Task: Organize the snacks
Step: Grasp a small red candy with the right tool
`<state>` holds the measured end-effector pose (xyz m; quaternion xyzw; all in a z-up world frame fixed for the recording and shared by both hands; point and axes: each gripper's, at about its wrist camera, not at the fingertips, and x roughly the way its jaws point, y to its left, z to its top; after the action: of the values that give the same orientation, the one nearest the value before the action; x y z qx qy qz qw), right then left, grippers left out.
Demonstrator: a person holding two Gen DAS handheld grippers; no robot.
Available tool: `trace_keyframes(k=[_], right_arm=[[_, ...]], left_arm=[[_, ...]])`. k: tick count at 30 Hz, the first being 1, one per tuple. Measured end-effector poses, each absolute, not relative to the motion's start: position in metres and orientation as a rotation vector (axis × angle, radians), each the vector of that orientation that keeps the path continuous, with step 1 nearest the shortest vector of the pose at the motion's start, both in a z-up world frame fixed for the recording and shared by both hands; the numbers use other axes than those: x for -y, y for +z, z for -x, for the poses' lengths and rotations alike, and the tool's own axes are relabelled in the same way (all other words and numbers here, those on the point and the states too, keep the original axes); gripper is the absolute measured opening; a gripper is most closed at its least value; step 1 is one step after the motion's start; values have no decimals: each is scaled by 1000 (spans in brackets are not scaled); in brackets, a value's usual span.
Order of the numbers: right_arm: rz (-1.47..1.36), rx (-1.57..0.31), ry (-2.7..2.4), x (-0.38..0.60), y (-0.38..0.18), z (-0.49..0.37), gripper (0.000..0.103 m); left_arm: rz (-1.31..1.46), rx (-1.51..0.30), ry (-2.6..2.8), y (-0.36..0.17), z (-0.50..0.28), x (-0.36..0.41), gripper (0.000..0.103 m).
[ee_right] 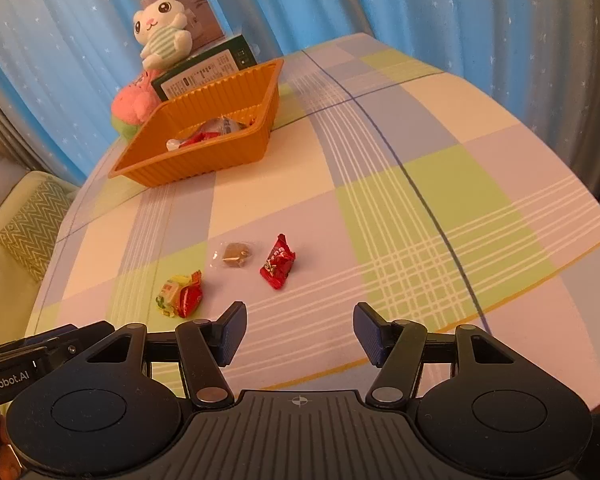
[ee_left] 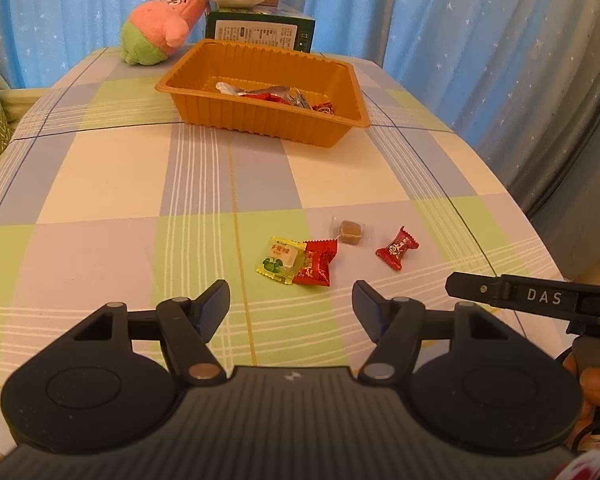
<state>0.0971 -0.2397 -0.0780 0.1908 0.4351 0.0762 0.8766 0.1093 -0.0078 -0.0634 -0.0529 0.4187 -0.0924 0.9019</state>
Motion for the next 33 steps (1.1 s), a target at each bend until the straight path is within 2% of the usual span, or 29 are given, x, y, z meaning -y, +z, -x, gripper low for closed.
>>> trace_keyframes(k=[6, 8, 10, 15, 23, 33], right_arm=[[-399, -914, 172, 235, -92, -113, 60], [-390, -911, 183, 233, -97, -120, 56], [-389, -912, 191, 231, -101, -127, 50], [-390, -902, 211, 224, -109, -143, 44], [-366, -877, 202, 212, -117, -163, 34], [-174, -857, 205, 188, -119, -163, 18]], left_arm=[[101, -885, -212, -77, -124, 10, 56], [96, -889, -214, -81, -128, 9, 55], [98, -891, -216, -84, -132, 8, 49], [110, -896, -228, -89, -141, 7, 43], [102, -895, -220, -96, -153, 4, 43], [50, -900, -240, -110, -169, 2, 40]])
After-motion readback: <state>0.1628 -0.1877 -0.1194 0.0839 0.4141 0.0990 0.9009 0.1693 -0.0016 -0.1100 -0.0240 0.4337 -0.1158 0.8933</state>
